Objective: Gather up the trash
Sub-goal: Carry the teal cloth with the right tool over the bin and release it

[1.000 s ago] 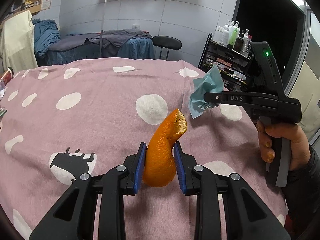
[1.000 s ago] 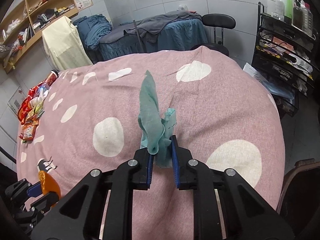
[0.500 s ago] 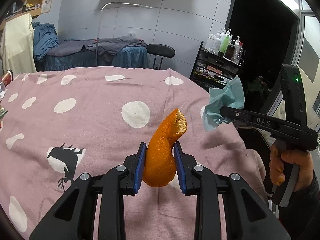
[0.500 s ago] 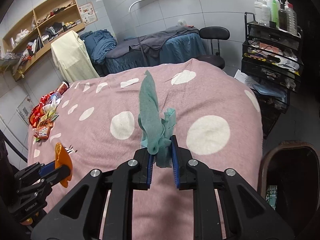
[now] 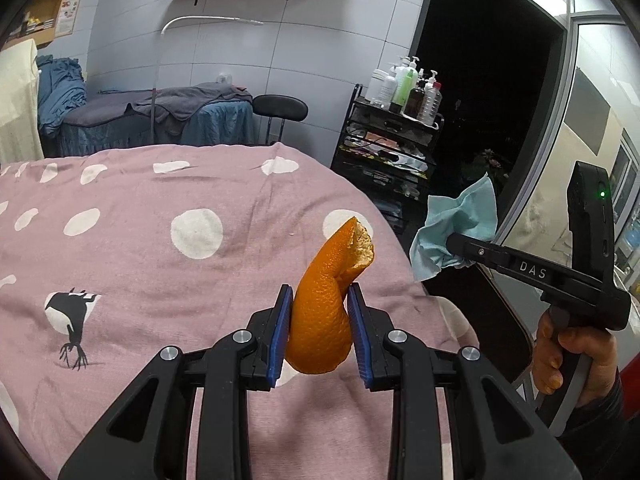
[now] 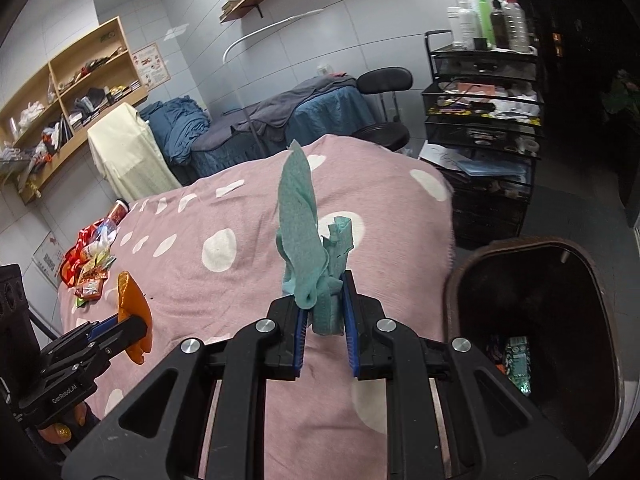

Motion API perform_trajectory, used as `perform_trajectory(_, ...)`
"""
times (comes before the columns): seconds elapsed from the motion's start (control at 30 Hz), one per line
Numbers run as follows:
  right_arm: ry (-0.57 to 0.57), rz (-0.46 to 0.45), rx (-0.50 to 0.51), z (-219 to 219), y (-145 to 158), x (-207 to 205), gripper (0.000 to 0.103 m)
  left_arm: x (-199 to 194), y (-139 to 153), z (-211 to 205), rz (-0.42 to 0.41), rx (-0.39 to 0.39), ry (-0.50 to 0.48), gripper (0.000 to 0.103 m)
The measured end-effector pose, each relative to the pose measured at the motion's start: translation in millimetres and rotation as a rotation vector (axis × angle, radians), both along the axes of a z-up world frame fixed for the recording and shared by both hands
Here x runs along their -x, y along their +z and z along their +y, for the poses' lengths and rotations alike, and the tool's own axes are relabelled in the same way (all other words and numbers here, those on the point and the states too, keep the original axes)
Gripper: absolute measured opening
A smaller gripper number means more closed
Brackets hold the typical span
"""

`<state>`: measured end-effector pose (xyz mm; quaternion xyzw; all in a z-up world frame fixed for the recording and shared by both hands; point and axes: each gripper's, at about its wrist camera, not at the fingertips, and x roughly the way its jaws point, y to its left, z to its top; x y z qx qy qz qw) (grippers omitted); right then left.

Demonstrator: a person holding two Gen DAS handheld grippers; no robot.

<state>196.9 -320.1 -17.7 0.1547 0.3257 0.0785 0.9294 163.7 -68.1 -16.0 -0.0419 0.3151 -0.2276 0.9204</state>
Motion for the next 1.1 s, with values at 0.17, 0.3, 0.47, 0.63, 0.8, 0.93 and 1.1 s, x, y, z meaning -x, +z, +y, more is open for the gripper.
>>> perform_trajectory(0.17, -0.071, -0.007, -0.001, -24, -4, 23, 0.018, 7, 0, -19, -0.001, 0.009, -0.050, 0.029)
perform_trajectory(0.3, -0.132, 0.003, -0.003, -45, -9, 38, 0.018, 12, 1, -31, -0.002, 0.012, -0.080, 0.029)
perform_trajectory(0.47, -0.199, 0.021, -0.004, -68, -18, 50, 0.018, 17, 1, -44, -0.003, 0.014, -0.108, 0.029)
perform_trajectory(0.63, -0.277, 0.062, 0.034, -87, -32, 55, 0.018, 24, 0, -55, 0.001, 0.017, -0.136, 0.029)
perform_trajectory(0.8, -0.319, 0.144, 0.067, -104, -49, 45, 0.018, 30, -2, -65, 0.004, 0.012, -0.158, 0.029)
perform_trajectory(0.93, -0.327, 0.206, 0.087, -112, -65, 35, 0.018, 34, -3, -69, 0.008, 0.013, -0.164, 0.029)
perform_trajectory(1.1, -0.333, 0.261, 0.106, -114, -82, 28, 0.030, 35, -4, -69, 0.012, 0.014, -0.162, 0.029)
